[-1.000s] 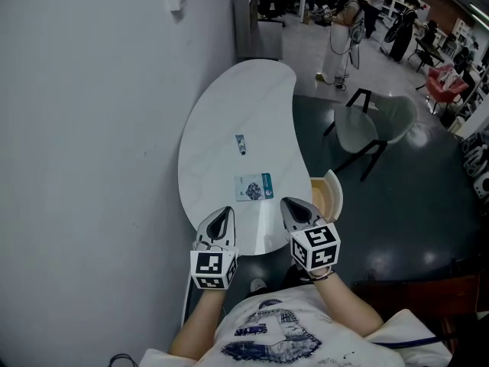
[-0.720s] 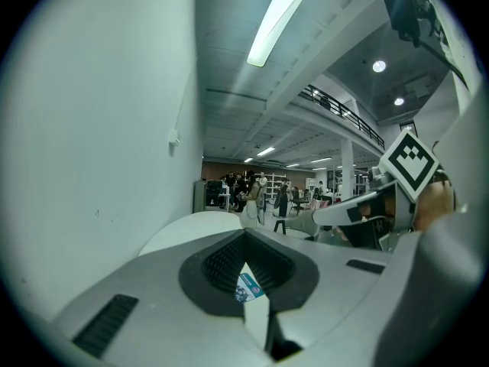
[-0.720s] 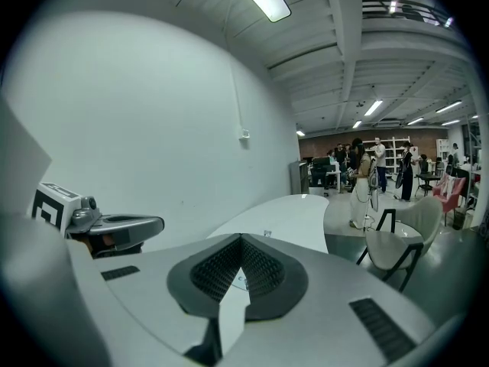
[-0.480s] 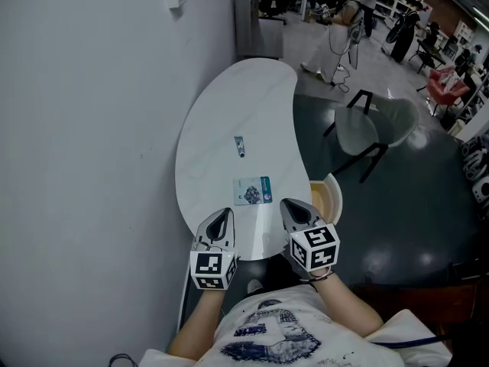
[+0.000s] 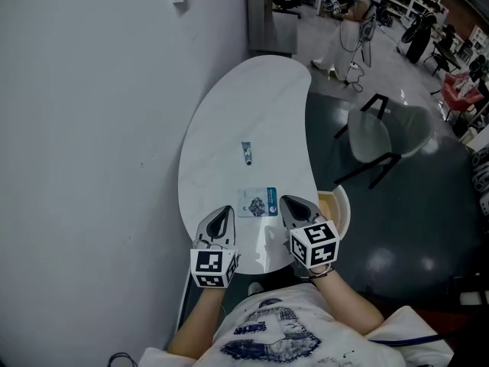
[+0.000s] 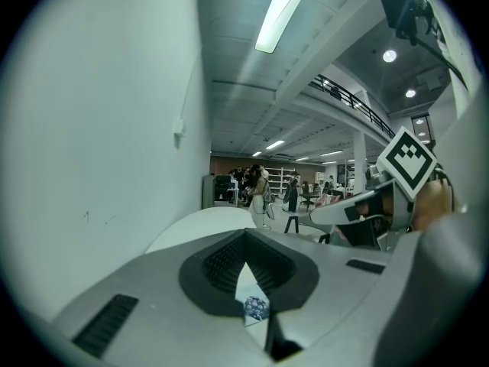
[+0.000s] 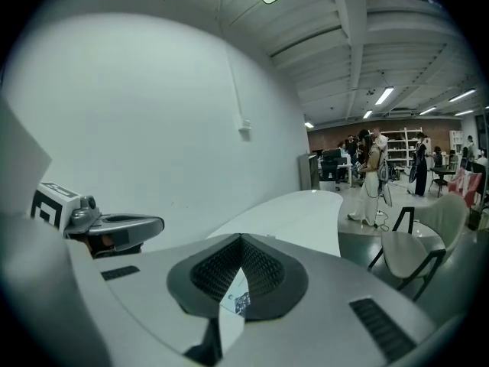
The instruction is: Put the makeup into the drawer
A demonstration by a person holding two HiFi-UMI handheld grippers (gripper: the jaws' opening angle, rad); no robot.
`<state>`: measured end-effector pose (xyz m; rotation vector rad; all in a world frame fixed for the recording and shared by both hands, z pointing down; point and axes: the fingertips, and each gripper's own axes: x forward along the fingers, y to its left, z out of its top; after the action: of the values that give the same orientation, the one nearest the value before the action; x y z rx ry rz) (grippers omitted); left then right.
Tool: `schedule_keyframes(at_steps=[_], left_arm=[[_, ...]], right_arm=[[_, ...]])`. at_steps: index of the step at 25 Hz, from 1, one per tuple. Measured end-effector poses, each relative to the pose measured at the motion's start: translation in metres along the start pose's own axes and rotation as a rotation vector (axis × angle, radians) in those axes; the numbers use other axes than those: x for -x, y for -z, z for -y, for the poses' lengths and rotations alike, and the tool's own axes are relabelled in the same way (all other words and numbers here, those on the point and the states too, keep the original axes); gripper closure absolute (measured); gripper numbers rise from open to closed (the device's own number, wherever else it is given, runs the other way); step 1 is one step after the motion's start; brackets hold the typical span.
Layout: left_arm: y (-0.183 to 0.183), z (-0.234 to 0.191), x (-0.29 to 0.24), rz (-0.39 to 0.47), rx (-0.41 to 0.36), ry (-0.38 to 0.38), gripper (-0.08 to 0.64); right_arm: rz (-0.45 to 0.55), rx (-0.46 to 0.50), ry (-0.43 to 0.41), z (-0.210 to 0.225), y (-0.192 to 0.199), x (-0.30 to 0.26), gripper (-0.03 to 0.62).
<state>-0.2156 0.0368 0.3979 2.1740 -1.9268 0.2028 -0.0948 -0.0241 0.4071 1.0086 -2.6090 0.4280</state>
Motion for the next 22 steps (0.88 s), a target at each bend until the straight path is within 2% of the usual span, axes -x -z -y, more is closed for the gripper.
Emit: schedule_keyframes(at_steps=[12, 22], left_arm=[[-0.015, -0.024, -0.070, -0.009, 0.016, -0.075, 0.526], [-0.011, -0.042, -0.122, -0.049, 0.037, -0.131, 0.526]], right_arm=[[-0.020, 0.013, -0.061, 0.048, -0.030, -0.068, 0.572], [-0.052, -0.010, -0.137, 0.076, -0.034, -0.120, 0.571]])
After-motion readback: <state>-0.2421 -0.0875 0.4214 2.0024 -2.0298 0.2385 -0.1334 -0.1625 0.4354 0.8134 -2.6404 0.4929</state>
